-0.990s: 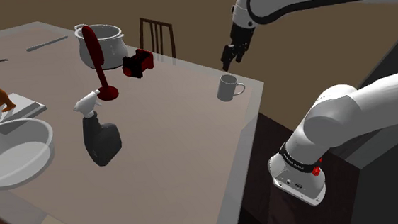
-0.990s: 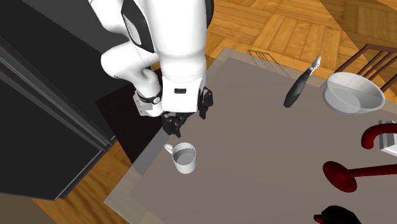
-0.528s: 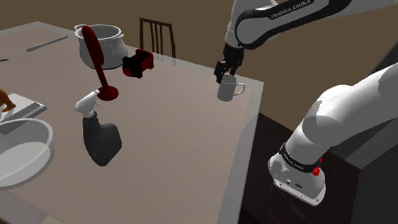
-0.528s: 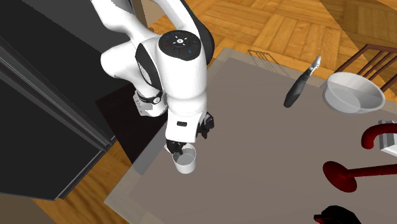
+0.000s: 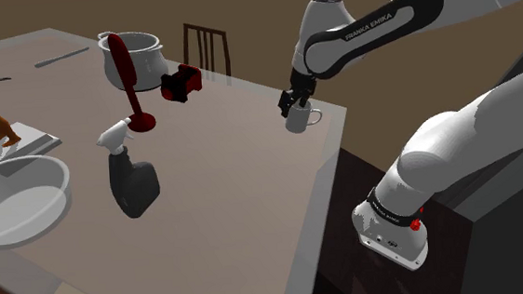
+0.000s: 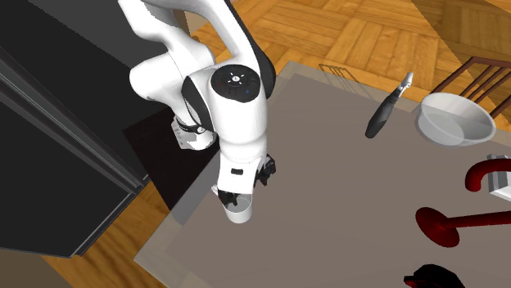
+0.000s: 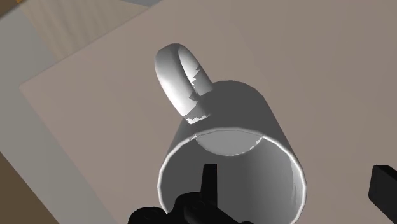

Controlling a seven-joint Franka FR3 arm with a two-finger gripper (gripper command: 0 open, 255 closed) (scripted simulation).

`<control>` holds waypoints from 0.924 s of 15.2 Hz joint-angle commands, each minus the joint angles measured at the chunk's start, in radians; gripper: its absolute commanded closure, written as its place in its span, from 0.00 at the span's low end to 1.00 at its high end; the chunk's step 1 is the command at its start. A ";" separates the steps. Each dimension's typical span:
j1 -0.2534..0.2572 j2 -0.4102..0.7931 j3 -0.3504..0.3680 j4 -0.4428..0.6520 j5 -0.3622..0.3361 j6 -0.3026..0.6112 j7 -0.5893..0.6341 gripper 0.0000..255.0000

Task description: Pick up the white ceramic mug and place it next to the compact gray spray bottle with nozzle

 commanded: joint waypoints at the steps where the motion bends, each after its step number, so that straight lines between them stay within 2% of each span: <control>1: 0.000 0.001 0.000 -0.002 0.000 0.003 0.000 0.00; 5: 0.000 0.001 0.000 -0.002 0.000 0.003 0.000 0.00; 6: 0.000 0.001 0.000 -0.002 0.000 0.003 0.000 1.00; 14: 0.000 0.001 0.000 -0.002 0.000 0.003 0.000 1.00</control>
